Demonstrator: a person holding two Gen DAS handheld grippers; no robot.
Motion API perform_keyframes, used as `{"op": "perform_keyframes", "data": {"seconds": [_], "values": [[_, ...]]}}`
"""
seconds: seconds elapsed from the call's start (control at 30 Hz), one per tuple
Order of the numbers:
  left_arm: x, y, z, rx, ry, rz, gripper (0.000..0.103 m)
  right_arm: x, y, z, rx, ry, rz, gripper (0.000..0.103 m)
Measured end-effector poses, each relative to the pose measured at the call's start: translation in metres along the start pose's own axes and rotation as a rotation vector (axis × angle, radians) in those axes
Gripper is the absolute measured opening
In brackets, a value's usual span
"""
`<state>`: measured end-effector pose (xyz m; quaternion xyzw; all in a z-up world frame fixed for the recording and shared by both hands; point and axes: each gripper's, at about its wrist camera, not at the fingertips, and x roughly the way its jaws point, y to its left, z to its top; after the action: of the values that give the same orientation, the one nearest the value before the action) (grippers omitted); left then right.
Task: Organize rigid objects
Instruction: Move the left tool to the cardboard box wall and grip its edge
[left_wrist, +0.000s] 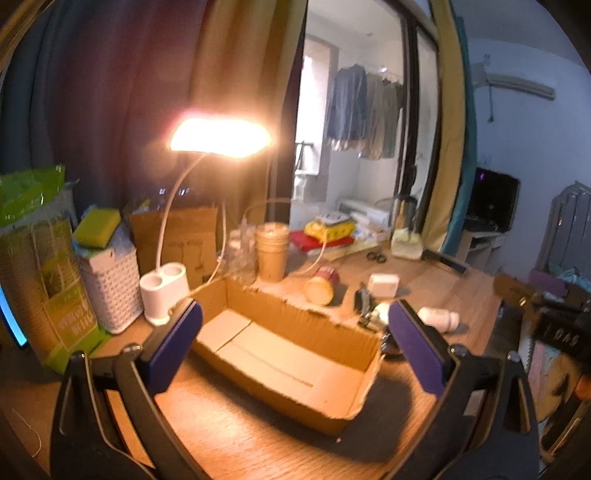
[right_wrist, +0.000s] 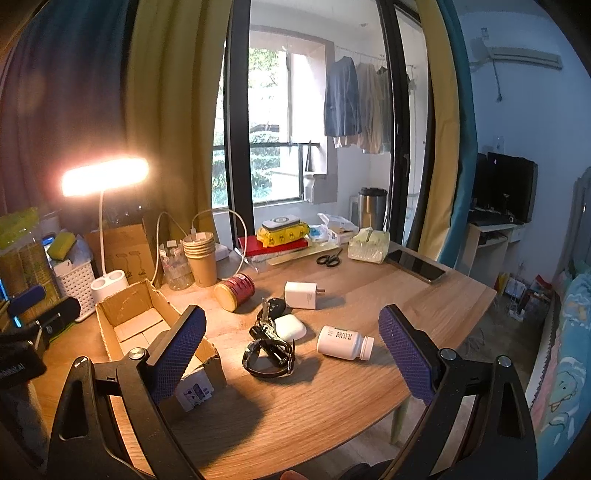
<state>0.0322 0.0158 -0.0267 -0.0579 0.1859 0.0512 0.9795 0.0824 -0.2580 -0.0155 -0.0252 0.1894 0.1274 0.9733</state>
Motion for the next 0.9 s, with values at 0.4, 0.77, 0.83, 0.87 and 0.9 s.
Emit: {"op": "perform_keyframes", "data": {"seconds": [0.4,0.77,0.83,0.87,0.9], "values": [[0.077,0.039,-0.043,-0.122,0.271,0.193,0.101,0.064,-0.023,-0.019,0.030,0.122,0.014,0.097],[0.123,0.044,-0.069,-0.138,0.454,0.263,0.101,0.114,-0.036,-0.043,0.061,0.222,0.025,0.097],[0.129,0.041,-0.071,-0.123,0.473,0.243,0.101,0.117,-0.038,-0.046,0.067,0.232,0.024,0.097],[0.132,0.040,-0.072,-0.115,0.480,0.230,0.100,0.119,-0.039,-0.047,0.072,0.236,0.024,0.097],[0.135,0.038,-0.072,-0.106,0.482,0.211,0.093,0.120,-0.041,-0.048,0.079,0.240,0.025,0.097]]}}
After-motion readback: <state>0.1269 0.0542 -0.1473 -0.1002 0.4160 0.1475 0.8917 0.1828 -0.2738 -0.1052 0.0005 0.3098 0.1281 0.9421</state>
